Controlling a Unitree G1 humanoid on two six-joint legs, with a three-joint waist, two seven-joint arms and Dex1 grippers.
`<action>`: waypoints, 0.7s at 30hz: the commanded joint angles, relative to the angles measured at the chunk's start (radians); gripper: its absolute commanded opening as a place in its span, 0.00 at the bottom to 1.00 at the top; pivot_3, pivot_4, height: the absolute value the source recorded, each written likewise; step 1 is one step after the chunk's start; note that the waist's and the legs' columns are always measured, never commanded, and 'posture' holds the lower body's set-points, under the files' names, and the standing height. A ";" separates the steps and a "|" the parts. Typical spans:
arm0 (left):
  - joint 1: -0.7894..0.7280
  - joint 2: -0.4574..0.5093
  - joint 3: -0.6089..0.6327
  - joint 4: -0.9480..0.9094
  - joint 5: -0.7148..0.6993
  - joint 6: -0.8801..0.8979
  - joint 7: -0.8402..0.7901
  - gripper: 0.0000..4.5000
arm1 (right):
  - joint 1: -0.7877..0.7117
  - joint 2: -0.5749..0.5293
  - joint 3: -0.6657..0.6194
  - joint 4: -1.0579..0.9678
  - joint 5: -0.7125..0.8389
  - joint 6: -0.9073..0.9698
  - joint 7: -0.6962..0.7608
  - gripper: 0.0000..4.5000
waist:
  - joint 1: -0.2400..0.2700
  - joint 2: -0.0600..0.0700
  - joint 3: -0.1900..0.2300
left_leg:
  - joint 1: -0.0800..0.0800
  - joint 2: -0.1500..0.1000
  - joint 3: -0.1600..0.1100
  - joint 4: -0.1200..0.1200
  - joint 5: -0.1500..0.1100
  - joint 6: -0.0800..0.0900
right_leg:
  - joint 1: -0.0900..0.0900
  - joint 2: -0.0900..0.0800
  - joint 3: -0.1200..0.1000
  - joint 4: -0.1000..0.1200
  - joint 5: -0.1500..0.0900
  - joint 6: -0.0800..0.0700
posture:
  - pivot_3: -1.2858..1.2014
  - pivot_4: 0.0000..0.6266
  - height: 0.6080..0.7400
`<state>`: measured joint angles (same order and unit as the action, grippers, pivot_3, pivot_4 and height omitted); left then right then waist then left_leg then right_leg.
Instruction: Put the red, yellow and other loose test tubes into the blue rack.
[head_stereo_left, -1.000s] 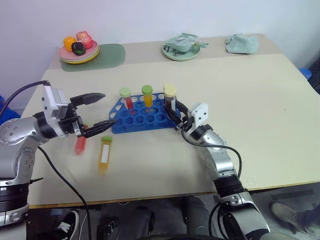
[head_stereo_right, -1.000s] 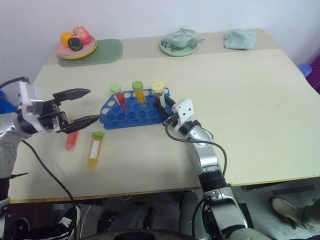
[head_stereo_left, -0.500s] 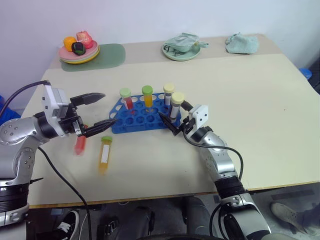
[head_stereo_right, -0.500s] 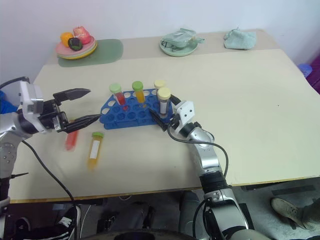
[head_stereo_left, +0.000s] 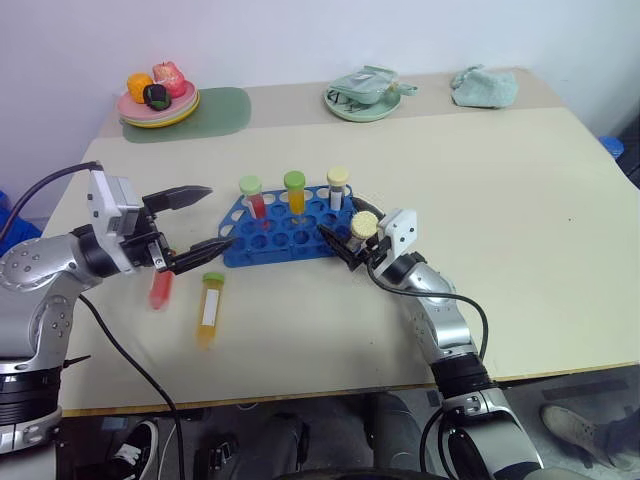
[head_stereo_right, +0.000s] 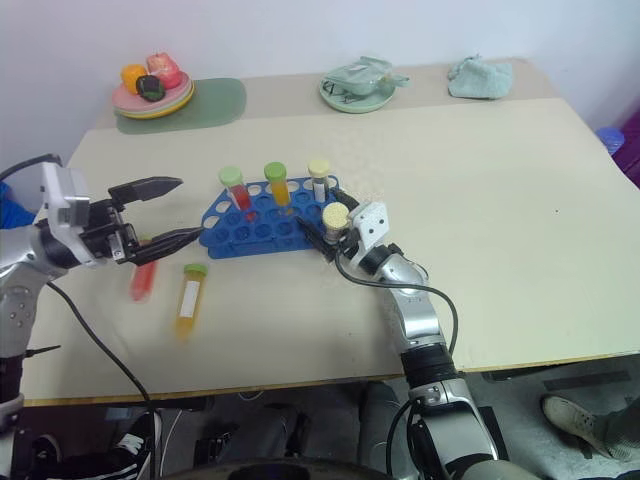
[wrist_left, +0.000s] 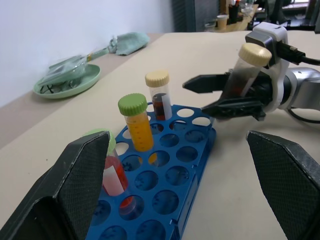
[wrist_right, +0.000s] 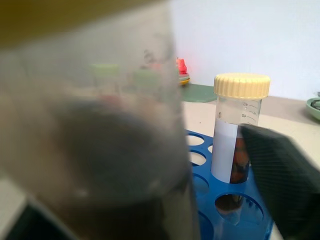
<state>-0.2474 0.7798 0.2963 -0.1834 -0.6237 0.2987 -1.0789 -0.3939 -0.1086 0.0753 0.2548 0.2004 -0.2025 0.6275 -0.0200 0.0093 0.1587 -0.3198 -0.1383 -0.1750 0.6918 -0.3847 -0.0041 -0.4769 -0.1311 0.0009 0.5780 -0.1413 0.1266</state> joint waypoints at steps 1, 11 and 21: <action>0.002 0.001 0.020 -0.042 -0.020 -0.003 0.006 1.00 | -0.006 -0.004 0.008 -0.059 0.005 0.009 0.000 0.38 | 0.000 0.000 0.000 | 0.000 0.000 0.000 0.000 0.000 0.000 | 0.000 0.000 0.000 0.000 0.000 0.000 | 0.52 0.24 1.00; 0.021 -0.010 0.020 -0.056 -0.023 -0.003 0.015 1.00 | 0.000 -0.005 0.016 -0.099 0.011 0.036 0.008 0.32 | 0.001 0.000 0.000 | 0.000 0.000 0.000 0.000 0.000 0.000 | 0.000 0.000 0.000 0.000 0.000 0.000 | 0.52 0.24 1.00; 0.021 -0.016 0.015 -0.054 -0.022 -0.002 0.010 1.00 | -0.013 -0.016 0.015 -0.123 0.005 0.055 -0.009 0.14 | 0.001 0.000 0.000 | 0.000 0.000 0.000 0.000 0.000 0.000 | 0.000 0.000 0.000 0.000 0.000 0.000 | 0.52 0.24 1.00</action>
<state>-0.2270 0.7629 0.2963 -0.2130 -0.6245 0.3002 -1.0675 -0.3935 -0.1234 0.0892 0.1871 0.2002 -0.1496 0.6235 -0.0191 0.0093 0.1587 -0.3198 -0.1382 -0.1749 0.6918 -0.3848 -0.0041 -0.4768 -0.1312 0.0009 0.5779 -0.1413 0.1266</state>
